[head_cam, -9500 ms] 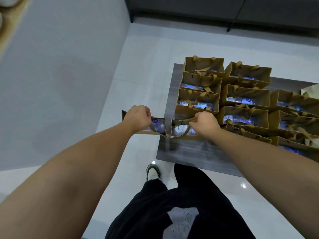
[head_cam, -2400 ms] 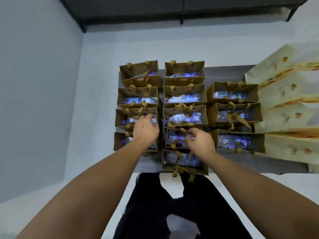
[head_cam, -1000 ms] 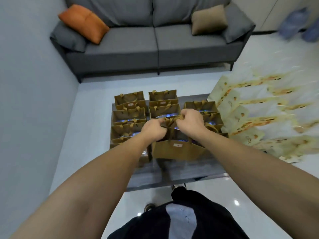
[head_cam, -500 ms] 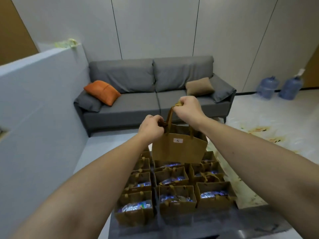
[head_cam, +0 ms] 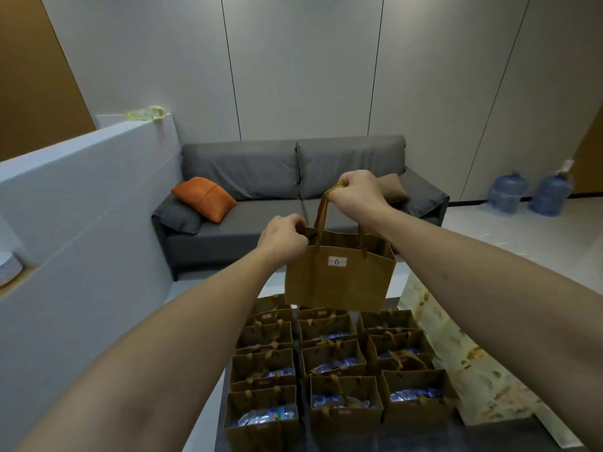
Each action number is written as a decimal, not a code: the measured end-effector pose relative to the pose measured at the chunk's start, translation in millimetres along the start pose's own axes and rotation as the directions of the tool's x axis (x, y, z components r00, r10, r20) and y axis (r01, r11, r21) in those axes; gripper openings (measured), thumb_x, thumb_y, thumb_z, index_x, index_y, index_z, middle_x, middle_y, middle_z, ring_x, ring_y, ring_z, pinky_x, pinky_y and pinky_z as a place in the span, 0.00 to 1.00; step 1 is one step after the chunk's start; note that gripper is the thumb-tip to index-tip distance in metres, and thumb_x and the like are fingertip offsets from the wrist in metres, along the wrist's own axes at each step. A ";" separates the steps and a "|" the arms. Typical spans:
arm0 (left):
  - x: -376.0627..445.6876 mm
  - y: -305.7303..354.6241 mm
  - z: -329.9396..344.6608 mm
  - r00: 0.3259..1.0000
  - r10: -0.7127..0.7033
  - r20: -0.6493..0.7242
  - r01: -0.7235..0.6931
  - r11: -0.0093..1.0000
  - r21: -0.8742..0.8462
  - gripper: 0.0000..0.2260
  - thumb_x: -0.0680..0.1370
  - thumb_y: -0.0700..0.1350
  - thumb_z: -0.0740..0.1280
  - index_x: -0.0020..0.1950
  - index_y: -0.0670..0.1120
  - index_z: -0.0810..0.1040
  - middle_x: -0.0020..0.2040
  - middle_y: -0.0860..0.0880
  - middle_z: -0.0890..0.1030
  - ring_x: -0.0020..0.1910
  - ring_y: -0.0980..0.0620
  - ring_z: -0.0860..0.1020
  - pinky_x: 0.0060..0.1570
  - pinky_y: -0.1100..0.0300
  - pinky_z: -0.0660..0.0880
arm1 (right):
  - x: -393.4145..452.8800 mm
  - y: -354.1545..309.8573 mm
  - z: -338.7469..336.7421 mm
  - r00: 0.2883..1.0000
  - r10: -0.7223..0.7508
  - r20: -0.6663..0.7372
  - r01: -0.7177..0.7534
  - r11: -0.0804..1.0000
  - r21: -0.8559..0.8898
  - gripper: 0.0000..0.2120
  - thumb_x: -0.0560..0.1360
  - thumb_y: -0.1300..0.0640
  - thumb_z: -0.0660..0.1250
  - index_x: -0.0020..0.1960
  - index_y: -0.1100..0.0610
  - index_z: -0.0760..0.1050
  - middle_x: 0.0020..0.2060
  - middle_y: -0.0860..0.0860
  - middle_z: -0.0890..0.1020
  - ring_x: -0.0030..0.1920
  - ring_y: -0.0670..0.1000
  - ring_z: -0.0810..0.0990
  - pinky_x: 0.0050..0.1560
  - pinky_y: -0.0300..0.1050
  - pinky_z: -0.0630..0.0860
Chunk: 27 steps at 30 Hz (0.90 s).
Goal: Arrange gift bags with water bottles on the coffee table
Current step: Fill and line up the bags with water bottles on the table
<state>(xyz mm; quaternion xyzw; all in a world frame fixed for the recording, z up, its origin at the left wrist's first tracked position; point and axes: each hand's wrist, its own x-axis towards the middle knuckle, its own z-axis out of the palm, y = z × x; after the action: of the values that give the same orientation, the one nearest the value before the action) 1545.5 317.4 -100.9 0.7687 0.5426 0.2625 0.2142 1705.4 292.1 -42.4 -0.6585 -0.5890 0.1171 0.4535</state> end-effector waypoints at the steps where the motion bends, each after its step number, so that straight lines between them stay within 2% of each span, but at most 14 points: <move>1: 0.3 -1.1 -1.7 1.000 -0.002 -0.004 0.002 1.000 0.012 0.17 0.78 0.36 0.64 0.65 0.50 0.76 0.57 0.48 0.79 0.52 0.49 0.78 0.49 0.54 0.81 | 0.8 -0.8 2.0 1.000 -0.003 -0.004 0.003 1.000 -0.004 0.04 0.74 0.61 0.70 0.41 0.59 0.79 0.34 0.57 0.78 0.36 0.52 0.77 0.41 0.53 0.81; 6: 5.9 -8.2 -7.5 1.000 -0.002 -0.016 0.003 0.999 0.038 0.15 0.78 0.37 0.64 0.63 0.50 0.76 0.55 0.48 0.79 0.51 0.50 0.78 0.45 0.58 0.79 | 11.1 -2.7 13.0 1.000 0.001 0.000 -0.001 1.000 -0.003 0.04 0.74 0.61 0.70 0.42 0.61 0.80 0.35 0.57 0.78 0.36 0.53 0.77 0.38 0.49 0.79; 10: 15.4 -19.2 -2.4 0.999 -0.046 0.001 0.046 0.998 0.041 0.16 0.79 0.38 0.64 0.65 0.51 0.74 0.57 0.48 0.77 0.50 0.50 0.77 0.42 0.59 0.76 | 21.7 0.0 28.1 0.999 0.011 0.034 -0.011 1.000 -0.015 0.04 0.75 0.62 0.69 0.42 0.61 0.80 0.36 0.59 0.80 0.37 0.55 0.79 0.42 0.55 0.82; 14: 32.9 -30.6 6.9 0.997 -0.080 0.011 0.079 0.996 0.042 0.14 0.80 0.39 0.65 0.64 0.50 0.74 0.56 0.47 0.77 0.49 0.50 0.77 0.45 0.57 0.79 | 38.8 10.4 41.8 0.998 0.030 0.061 -0.029 0.999 -0.014 0.04 0.75 0.62 0.70 0.42 0.61 0.80 0.39 0.60 0.82 0.43 0.59 0.83 0.44 0.56 0.83; 20: 71.3 -44.4 29.4 0.992 -0.119 0.052 0.117 0.992 0.041 0.17 0.79 0.39 0.66 0.67 0.50 0.74 0.57 0.47 0.76 0.52 0.49 0.78 0.49 0.54 0.80 | 68.6 39.9 58.0 0.993 0.060 0.103 -0.060 0.998 -0.004 0.06 0.75 0.62 0.70 0.40 0.63 0.79 0.32 0.55 0.77 0.35 0.52 0.77 0.40 0.51 0.81; 24: 100.2 -51.8 50.7 0.987 -0.135 0.085 0.131 0.990 0.048 0.17 0.79 0.39 0.65 0.67 0.51 0.73 0.57 0.47 0.76 0.53 0.48 0.77 0.50 0.54 0.80 | 96.4 65.7 67.8 0.988 0.098 0.117 -0.096 0.995 -0.026 0.06 0.73 0.63 0.67 0.38 0.62 0.77 0.31 0.55 0.74 0.35 0.54 0.76 0.45 0.59 0.83; 27: 126.7 -58.4 72.0 0.983 -0.137 0.119 0.132 0.990 0.050 0.19 0.79 0.40 0.66 0.69 0.51 0.73 0.58 0.47 0.77 0.53 0.49 0.77 0.49 0.56 0.79 | 115.7 87.6 74.7 0.982 0.128 0.139 -0.123 0.991 -0.043 0.06 0.74 0.63 0.67 0.38 0.62 0.79 0.32 0.55 0.76 0.36 0.54 0.77 0.45 0.57 0.83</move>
<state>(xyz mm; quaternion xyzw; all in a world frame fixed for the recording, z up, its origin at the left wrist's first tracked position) 1583.8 452.8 -170.6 0.7492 0.5846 0.1883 0.2481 1744.8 437.7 -104.8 -0.6920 -0.5790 0.1817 0.3910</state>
